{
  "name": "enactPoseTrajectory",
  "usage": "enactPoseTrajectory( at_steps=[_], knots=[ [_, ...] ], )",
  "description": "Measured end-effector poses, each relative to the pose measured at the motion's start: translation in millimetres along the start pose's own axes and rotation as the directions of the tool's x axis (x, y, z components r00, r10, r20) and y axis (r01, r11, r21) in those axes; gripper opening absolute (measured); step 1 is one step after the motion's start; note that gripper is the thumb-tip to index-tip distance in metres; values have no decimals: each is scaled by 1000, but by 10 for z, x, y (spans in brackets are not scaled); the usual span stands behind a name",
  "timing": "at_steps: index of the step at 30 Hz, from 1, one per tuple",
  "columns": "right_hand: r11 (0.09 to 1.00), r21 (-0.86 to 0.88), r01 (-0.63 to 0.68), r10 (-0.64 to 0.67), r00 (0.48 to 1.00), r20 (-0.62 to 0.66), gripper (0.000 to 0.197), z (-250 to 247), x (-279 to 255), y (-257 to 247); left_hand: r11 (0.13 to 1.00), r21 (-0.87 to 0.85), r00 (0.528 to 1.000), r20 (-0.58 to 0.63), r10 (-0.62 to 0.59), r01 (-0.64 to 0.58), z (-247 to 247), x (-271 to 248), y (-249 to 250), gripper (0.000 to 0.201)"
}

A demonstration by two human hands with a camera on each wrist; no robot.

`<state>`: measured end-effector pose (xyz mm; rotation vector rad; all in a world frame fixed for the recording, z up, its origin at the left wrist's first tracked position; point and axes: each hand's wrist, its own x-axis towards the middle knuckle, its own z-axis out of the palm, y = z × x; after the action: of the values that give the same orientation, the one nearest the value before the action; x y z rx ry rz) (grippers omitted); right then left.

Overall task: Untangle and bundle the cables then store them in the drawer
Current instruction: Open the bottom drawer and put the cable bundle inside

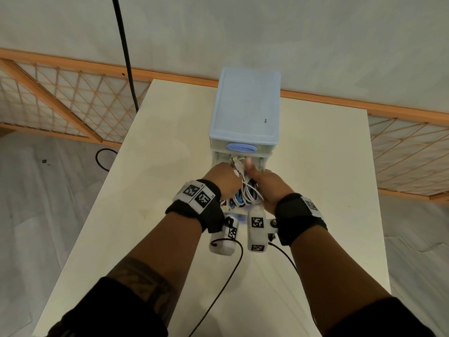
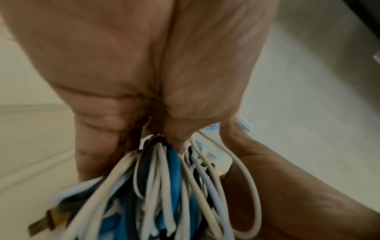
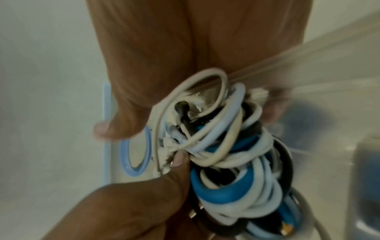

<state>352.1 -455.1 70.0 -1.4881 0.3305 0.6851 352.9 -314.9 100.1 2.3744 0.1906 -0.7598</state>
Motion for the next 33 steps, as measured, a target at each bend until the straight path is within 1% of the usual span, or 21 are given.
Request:
enactPoseTrajectory(
  at_steps=[2, 5, 6, 8, 9, 11, 12, 13, 14, 15, 17, 18, 20, 22, 25, 26, 27, 29, 30, 31, 33],
  knots=[
    [994, -102, 32, -34, 999, -25, 92, 7, 56, 30, 1000, 25, 999, -50, -7, 9, -15, 0, -23, 37],
    [993, -121, 1, -13, 996, -93, 93, 27, 141, 71, 1000, 2, 994, -104, -17, 18, 8, -36, -66, 34],
    [993, -116, -12, 0, 994, -108, 86, 39, 148, 65, 1000, -18, 994, -113, -8, 6, 5, -77, -73, 35],
    [992, -123, -29, 11, 990, -143, 57, 48, 152, 60, 998, -57, 987, -158, 27, -36, -19, -135, -135, 37],
    [991, -127, -36, 15, 987, -160, 45, 43, 160, 52, 996, -53, 974, -217, 60, -73, -55, -182, -160, 38],
    [985, -156, -69, 40, 983, -180, 38, 27, 180, 31, 992, -55, 912, -403, 82, -114, -128, -226, -227, 37],
    [979, -181, -91, 56, 980, -188, 40, 15, 206, 27, 994, -80, 881, -472, 31, -78, -150, -203, -281, 50],
    [973, -201, -111, 71, 978, -196, 43, 17, 220, 18, 994, -106, 878, -478, -29, -25, -175, -172, -317, 79],
    [969, -215, -122, 80, 977, -196, 47, 20, 230, 10, 986, -164, 909, -406, -96, 31, -198, -138, -343, 109],
    [966, -223, -132, 87, 976, -200, 52, 28, 246, 8, 968, -236, 946, -287, -150, 81, -196, -107, -356, 129],
    [963, -231, -140, 89, 972, -218, 55, 42, 276, 22, 911, -380, 979, -55, -195, 160, -138, -51, -322, 140],
    [960, -245, -138, 81, 970, -229, 53, 46, 285, 29, 870, -458, 978, -7, -207, 181, -75, 2, -309, 139],
    [946, -302, -121, 39, 964, -262, 45, 52, 285, 45, 803, -557, 958, -45, -283, 211, 24, 79, -252, 133],
    [938, -330, -110, 11, 958, -287, 43, 44, 284, 59, 791, -580, 943, -108, -314, 197, 86, 150, -251, 117],
    [942, -324, -89, 12, 973, -231, 53, 32, 268, 78, 796, -579, 957, -85, -276, 178, 92, 222, -295, 78],
    [945, -317, -79, 22, 983, -180, 61, 8, 251, 81, 803, -568, 958, -82, -274, 181, 84, 240, -308, 78],
    [954, -290, -73, 35, 991, -133, 65, -23, 232, 84, 805, -561, 955, -78, -286, 195, 74, 254, -327, 88],
    [988, -143, -62, 55, 997, -52, 60, -89, 179, 71, 781, -586, 941, -89, -326, 215, 43, 305, -383, 124],
    [996, -63, -60, 57, 997, -50, 58, -107, 162, 70, 761, -609, 936, -86, -343, 223, 22, 316, -410, 139],
    [998, -19, -62, 61, 995, -74, 66, -109, 167, 79, 743, -630, 933, -81, -351, 224, -7, 295, -403, 144],
    [996, -6, -94, 92, 978, -187, 118, -66, 250, 133, 740, -637, 935, -82, -345, 218, -41, 282, -376, 143]
  ],
)
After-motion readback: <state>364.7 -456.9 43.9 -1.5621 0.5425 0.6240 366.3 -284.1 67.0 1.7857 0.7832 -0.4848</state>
